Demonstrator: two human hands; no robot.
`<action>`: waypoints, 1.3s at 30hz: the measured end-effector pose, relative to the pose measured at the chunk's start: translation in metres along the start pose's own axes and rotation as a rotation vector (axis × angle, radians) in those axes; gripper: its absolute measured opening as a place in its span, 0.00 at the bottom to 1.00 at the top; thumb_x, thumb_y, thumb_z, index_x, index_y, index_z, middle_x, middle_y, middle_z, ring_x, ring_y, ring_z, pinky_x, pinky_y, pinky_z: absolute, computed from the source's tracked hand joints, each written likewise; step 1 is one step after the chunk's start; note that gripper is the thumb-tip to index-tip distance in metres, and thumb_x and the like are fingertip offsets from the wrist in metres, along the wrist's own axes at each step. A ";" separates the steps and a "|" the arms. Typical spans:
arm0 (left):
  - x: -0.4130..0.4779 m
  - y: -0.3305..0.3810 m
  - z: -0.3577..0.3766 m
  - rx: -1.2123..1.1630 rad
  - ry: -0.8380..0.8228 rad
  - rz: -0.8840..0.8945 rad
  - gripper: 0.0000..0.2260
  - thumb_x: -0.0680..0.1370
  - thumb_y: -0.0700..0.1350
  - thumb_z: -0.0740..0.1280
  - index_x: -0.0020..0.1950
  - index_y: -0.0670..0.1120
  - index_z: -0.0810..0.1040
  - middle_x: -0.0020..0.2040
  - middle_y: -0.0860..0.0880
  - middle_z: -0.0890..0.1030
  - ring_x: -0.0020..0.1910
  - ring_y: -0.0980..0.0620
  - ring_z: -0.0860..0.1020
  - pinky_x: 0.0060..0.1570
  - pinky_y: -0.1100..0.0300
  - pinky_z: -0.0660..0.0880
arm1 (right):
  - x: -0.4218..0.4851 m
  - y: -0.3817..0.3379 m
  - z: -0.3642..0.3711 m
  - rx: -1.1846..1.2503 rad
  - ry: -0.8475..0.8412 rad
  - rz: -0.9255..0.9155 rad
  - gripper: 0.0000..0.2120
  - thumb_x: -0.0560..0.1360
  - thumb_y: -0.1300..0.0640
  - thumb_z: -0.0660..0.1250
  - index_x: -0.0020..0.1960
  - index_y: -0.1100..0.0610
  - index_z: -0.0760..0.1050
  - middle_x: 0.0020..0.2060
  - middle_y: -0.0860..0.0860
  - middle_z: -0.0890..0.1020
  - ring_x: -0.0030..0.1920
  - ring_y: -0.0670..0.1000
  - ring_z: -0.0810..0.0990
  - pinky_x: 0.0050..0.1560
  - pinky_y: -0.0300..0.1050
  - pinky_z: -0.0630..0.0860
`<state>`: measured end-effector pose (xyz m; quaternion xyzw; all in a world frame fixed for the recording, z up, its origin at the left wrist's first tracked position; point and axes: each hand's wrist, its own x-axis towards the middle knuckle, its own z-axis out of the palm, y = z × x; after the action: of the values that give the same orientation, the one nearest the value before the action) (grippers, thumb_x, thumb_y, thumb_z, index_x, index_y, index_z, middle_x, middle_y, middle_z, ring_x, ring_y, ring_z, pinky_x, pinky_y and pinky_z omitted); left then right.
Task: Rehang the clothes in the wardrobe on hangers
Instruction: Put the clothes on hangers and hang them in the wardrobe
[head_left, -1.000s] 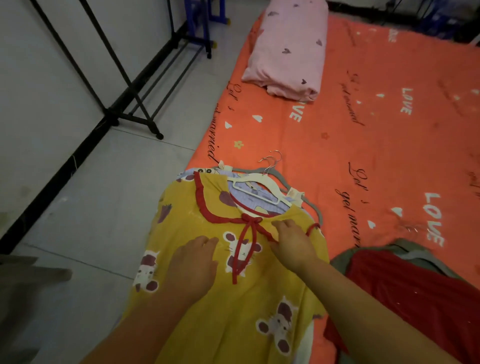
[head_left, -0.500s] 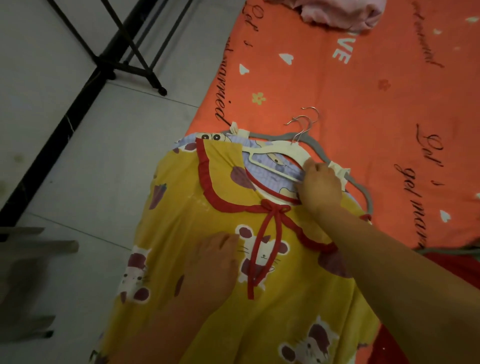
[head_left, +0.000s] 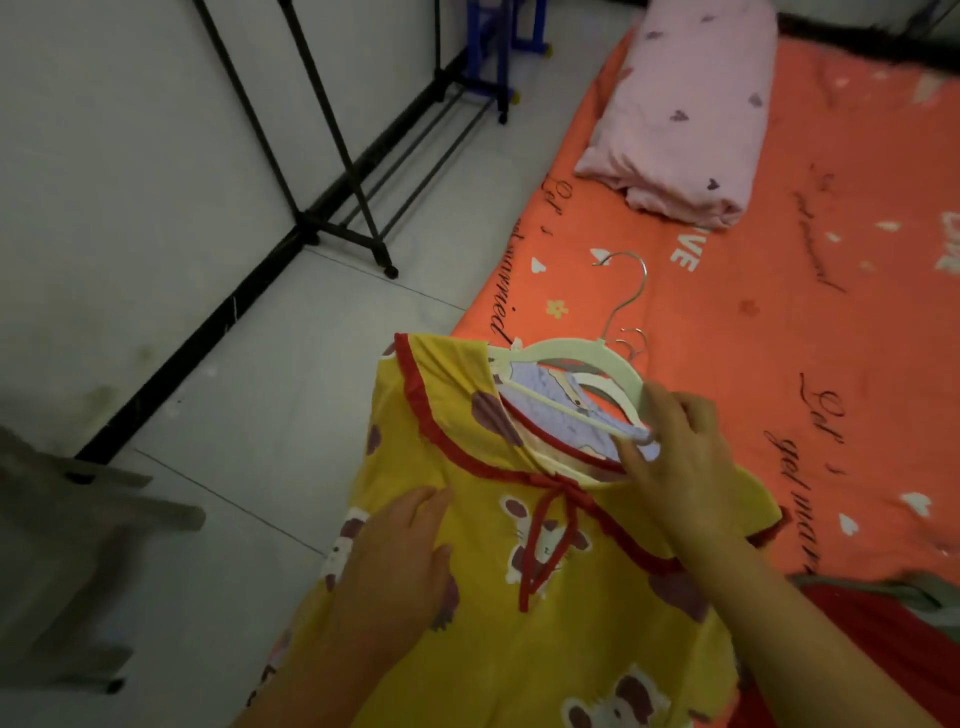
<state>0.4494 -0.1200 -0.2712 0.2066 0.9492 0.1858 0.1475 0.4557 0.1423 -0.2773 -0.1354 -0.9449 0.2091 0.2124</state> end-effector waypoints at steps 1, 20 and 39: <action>-0.010 0.001 -0.018 -0.016 0.071 0.004 0.23 0.78 0.46 0.63 0.73 0.47 0.63 0.71 0.48 0.66 0.67 0.48 0.67 0.67 0.54 0.65 | -0.003 -0.015 -0.013 0.028 0.013 -0.029 0.25 0.63 0.67 0.77 0.59 0.64 0.76 0.47 0.63 0.76 0.43 0.63 0.78 0.39 0.56 0.75; -0.513 -0.105 -0.234 0.299 1.057 -0.454 0.35 0.61 0.44 0.80 0.67 0.47 0.73 0.44 0.46 0.79 0.43 0.43 0.78 0.48 0.42 0.75 | -0.251 -0.475 -0.196 0.431 -0.141 -1.054 0.29 0.59 0.57 0.81 0.59 0.57 0.78 0.46 0.53 0.77 0.38 0.50 0.76 0.31 0.47 0.78; -0.974 -0.141 -0.211 0.759 1.339 -1.398 0.28 0.63 0.49 0.78 0.62 0.49 0.78 0.40 0.51 0.79 0.38 0.49 0.78 0.41 0.51 0.75 | -0.578 -0.816 -0.227 0.916 -0.164 -1.951 0.37 0.56 0.60 0.82 0.63 0.61 0.75 0.39 0.56 0.81 0.32 0.55 0.78 0.27 0.45 0.75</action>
<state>1.1746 -0.7360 0.0560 -0.5022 0.7410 -0.1756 -0.4097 0.9279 -0.6948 0.0792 0.7823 -0.4883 0.2917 0.2538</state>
